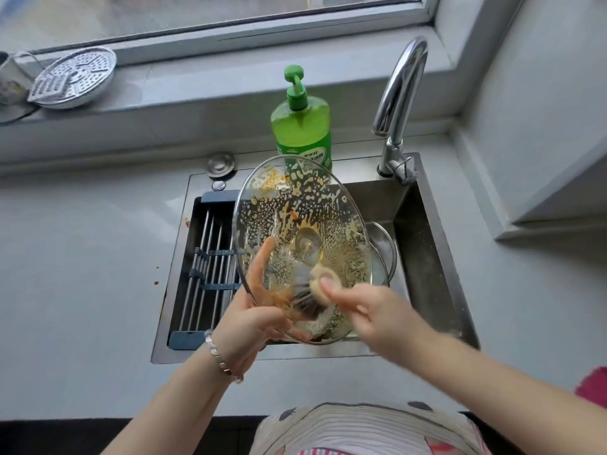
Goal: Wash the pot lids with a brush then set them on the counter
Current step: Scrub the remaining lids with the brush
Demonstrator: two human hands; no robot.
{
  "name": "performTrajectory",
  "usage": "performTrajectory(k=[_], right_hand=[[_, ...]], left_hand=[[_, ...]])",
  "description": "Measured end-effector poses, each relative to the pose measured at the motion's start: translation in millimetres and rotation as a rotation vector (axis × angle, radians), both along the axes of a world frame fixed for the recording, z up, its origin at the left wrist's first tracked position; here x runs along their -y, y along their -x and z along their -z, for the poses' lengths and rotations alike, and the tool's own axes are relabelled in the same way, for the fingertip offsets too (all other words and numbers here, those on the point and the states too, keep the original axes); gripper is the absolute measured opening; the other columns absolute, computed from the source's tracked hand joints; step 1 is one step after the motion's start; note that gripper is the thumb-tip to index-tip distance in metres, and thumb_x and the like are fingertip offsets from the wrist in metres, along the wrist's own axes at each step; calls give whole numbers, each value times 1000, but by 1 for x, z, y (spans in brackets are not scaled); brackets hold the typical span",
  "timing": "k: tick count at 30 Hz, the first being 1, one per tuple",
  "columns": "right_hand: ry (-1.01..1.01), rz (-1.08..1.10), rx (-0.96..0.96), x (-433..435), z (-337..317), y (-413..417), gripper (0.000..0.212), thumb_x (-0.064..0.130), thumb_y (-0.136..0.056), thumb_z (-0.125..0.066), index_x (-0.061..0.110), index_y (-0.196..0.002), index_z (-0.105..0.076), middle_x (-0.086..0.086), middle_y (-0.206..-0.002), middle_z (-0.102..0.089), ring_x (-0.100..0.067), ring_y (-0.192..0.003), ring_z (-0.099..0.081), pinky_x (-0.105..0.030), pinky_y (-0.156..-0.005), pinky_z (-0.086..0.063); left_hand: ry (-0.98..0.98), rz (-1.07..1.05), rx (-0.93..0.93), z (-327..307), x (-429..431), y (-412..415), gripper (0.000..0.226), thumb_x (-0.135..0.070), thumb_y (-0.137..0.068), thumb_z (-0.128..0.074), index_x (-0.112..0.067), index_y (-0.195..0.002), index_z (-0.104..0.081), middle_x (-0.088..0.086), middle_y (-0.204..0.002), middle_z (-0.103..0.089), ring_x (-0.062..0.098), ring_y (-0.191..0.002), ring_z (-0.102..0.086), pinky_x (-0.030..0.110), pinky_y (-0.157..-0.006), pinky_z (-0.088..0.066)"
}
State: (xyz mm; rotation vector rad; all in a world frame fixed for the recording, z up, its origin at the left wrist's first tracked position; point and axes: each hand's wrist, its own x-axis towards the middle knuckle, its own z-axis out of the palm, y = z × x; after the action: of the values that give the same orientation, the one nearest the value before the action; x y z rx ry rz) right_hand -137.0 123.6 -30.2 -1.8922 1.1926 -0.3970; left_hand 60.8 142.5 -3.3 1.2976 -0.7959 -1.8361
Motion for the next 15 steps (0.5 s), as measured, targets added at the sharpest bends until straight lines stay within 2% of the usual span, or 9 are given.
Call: performTrajectory(k=[2, 3, 5, 6, 8, 10, 11, 13, 15], right_hand=[[27, -32, -15, 2, -4, 2, 43, 16, -95, -47, 41, -129, -46, -1, -85, -61, -19, -75, -53, -28, -64, -42], [0, 74, -71, 19, 4, 13, 40, 18, -96, -46, 42, -128, -49, 3, -89, -63, -17, -78, -55, -26, -64, -41], [-35, 266, -129, 40, 10, 24, 34, 24, -97, -45, 42, -125, -54, 1, -102, -68, -19, -86, -61, -31, -71, -46], [-22, 233, -129, 39, 7, 21, 35, 23, -97, -45, 42, -125, -55, -3, -103, -69, -17, -83, -60, -34, -73, -47], [-1, 1, -46, 16, -5, 1, 41, 14, -96, -47, 39, -128, -53, -6, -93, -66, -11, -70, -49, -35, -70, -45], [13, -137, -20, 3, -15, -3, 43, 14, -96, -46, 40, -130, -49, 3, -79, -58, -10, -67, -46, -33, -68, -45], [15, -91, -71, 15, -12, 9, 41, 17, -97, -46, 44, -129, -47, 7, -79, -58, -10, -69, -51, -32, -69, -47], [-39, 126, -162, 41, 0, 28, 39, 23, -98, -44, 50, -125, -48, 5, -95, -68, -17, -81, -61, -35, -73, -50], [-13, 92, -169, 37, -2, 23, 42, 20, -97, -44, 49, -126, -47, 1, -105, -68, -19, -83, -60, -34, -74, -50]], left_hand=[[-13, -17, -17, 0, -1, -2, 108, 18, -54, -46, -56, -131, -33, 26, -109, -65, 46, -90, -65, 52, -65, -55], [-19, -13, -9, 0, -2, -3, 109, 17, -54, -47, -57, -132, -31, 29, -107, -65, 48, -88, -64, 50, -64, -56], [-21, -10, 1, 0, -3, -2, 110, 16, -54, -47, -57, -133, -28, 33, -102, -64, 50, -86, -63, 49, -64, -56], [-19, -12, -3, 0, -3, -1, 110, 16, -54, -47, -57, -134, -27, 32, -102, -65, 49, -85, -63, 49, -64, -56], [-14, -39, -45, 0, -1, 0, 109, 18, -54, -44, -55, -134, -30, 27, -108, -65, 44, -86, -66, 52, -63, -56], [-15, -92, -91, -3, -1, -1, 107, 19, -53, -42, -54, -132, -35, 26, -119, -60, 43, -91, -66, 55, -61, -56], [-14, -110, -90, -5, -1, -3, 107, 18, -53, -43, -54, -131, -35, 27, -117, -61, 46, -91, -65, 54, -60, -56], [-8, -115, -55, -7, 0, -4, 108, 17, -53, -45, -56, -132, -32, 29, -106, -65, 49, -88, -64, 52, -63, -57], [-11, -120, -31, -6, 5, -2, 109, 16, -52, -45, -55, -133, -31, 30, -110, -63, 47, -88, -65, 50, -63, -57]])
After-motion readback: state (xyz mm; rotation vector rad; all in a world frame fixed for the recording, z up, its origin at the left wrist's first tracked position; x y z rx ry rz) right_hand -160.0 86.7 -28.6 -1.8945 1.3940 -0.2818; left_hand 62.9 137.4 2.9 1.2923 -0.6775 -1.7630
